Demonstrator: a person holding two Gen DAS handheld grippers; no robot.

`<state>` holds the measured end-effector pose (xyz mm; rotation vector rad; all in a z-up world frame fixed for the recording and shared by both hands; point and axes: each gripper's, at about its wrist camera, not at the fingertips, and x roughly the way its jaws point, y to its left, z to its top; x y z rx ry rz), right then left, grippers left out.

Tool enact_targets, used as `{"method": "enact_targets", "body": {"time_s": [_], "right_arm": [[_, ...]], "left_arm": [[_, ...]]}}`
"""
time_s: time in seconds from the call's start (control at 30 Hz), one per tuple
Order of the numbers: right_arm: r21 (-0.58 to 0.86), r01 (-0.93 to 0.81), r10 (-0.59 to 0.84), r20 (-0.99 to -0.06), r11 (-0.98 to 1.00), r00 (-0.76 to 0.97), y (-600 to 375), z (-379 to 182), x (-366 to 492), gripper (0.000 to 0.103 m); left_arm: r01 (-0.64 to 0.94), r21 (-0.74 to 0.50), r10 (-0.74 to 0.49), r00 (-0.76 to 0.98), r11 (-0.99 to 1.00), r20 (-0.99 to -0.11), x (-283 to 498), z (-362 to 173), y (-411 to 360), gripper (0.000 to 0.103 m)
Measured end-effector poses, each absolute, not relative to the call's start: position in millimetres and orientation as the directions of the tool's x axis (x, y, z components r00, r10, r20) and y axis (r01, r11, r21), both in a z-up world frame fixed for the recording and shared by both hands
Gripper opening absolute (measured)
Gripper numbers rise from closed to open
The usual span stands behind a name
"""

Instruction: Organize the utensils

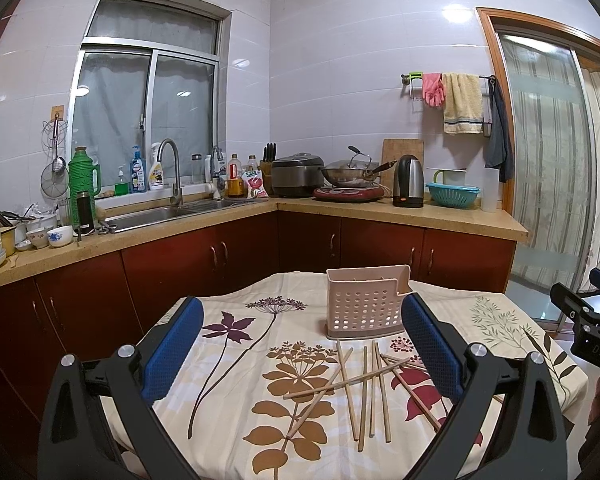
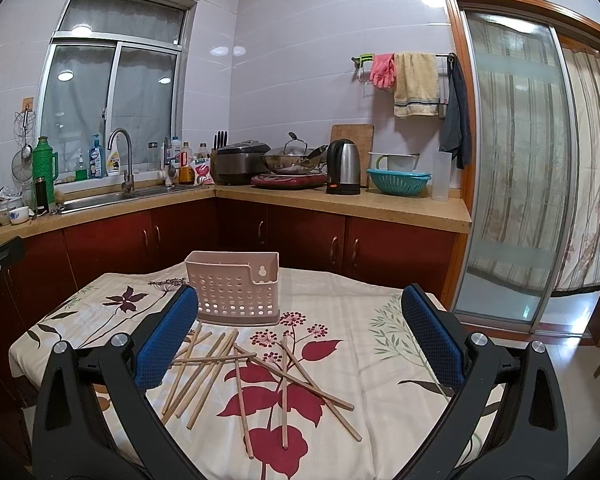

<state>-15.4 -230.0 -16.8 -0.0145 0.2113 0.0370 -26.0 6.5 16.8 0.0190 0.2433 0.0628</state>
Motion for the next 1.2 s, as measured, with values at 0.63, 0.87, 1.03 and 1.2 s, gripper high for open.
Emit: {"method": "enact_targets", "body": {"time_s": [0.63,0.87,1.03,1.2], "right_arm": [[-0.012,-0.041,0.037,-0.222,0.999,0.974,-226.4,-26.4,-16.9,0.099],[-0.004,-0.039,0.037,-0.262,0.999,0.964,-228.0,-39.1,1.2,0.099],[0.007,-0.044,0.044,-0.311,0.999,0.95,-231.5,-55.8,16.6,0.099],[0.018,-0.052,0.056,-0.371,0.998,0.927,-232.5,-78.0,35.9,0.099]], "left_arm": [[-0.06,0.026,0.065,0.967,0.998,-0.245,-24.1,14.0,9.7,0.097],[-0.064,0.037,0.072,0.96,0.997,-0.271,-12.3,0.2,17.7,0.097],[-0.056,0.057,0.07,0.953,0.997,-0.295,3.1,-16.5,19.0,0.097],[-0.044,0.074,0.066,0.939,0.996,-0.337,22.8,-40.2,20.7,0.097]]}}
